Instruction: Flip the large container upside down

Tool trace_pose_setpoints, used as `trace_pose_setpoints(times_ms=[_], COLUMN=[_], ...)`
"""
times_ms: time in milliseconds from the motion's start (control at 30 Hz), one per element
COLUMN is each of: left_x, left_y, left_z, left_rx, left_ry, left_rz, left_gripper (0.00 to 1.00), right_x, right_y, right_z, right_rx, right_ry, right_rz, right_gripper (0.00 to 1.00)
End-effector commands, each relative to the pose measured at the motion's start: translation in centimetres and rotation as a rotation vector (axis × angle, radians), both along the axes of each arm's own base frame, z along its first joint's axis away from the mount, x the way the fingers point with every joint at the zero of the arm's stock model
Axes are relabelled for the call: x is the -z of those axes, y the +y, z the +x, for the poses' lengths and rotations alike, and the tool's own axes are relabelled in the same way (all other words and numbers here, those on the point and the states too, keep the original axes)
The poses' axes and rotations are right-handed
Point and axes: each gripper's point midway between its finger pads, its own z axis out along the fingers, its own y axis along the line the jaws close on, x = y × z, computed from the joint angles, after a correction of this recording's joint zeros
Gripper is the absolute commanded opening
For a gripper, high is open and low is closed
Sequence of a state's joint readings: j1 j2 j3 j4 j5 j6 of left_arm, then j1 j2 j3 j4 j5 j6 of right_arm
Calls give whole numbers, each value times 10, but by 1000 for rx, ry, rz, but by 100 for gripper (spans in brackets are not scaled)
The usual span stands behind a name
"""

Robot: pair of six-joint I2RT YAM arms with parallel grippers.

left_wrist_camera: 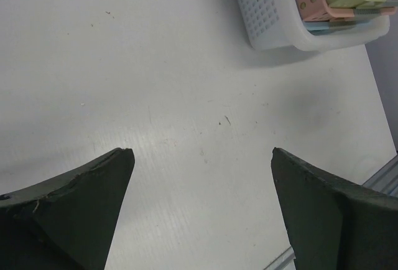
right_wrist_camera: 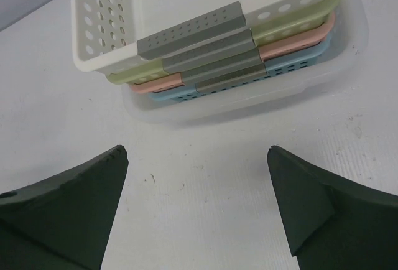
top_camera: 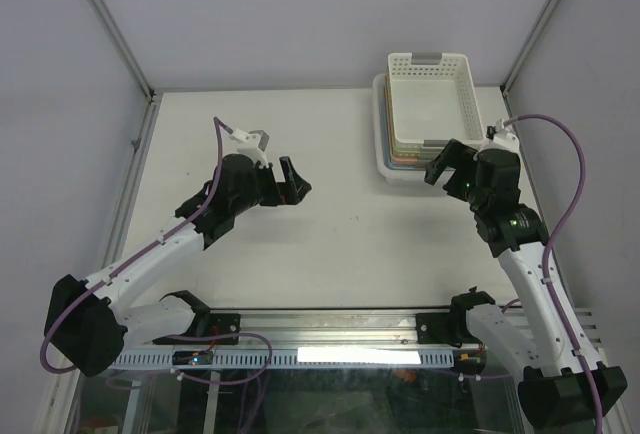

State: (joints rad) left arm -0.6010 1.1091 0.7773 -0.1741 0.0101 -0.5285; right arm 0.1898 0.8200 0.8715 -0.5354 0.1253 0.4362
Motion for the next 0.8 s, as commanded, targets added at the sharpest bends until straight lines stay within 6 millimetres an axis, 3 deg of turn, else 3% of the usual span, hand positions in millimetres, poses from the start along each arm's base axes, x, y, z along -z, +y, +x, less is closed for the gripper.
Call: trace_pose_setpoints(times_ms=[0, 167, 300, 500, 567, 667, 767], left_x=[-24, -26, -24, -6, 3, 17, 22], left_y=[-1, -2, -14, -59, -70, -75, -72], left_z=[3, 0, -8, -31, -40, -47, -44], left_rx=[9, 24, 100, 187, 221, 250, 237], left_ry=[-91, -96, -94, -99, -55, -25, -33], left_rz=[-43, -46, -71, 17, -6, -34, -15], left_gripper=[99, 99, 99, 99, 99, 99, 99], right_x=[-37, -36, -36, -33, -26, -17, -32], right_y=[-3, -3, -3, 2, 11, 43, 70], right_z=[9, 9, 9, 8, 5, -7, -20], right_rx=[36, 42, 46, 35, -13, -228, -418], right_ry=[-114, -112, -114, -108, -80, -58, -130], right_rz=[27, 33, 39, 67, 87, 116, 138], right_gripper=[99, 99, 99, 99, 99, 99, 99])
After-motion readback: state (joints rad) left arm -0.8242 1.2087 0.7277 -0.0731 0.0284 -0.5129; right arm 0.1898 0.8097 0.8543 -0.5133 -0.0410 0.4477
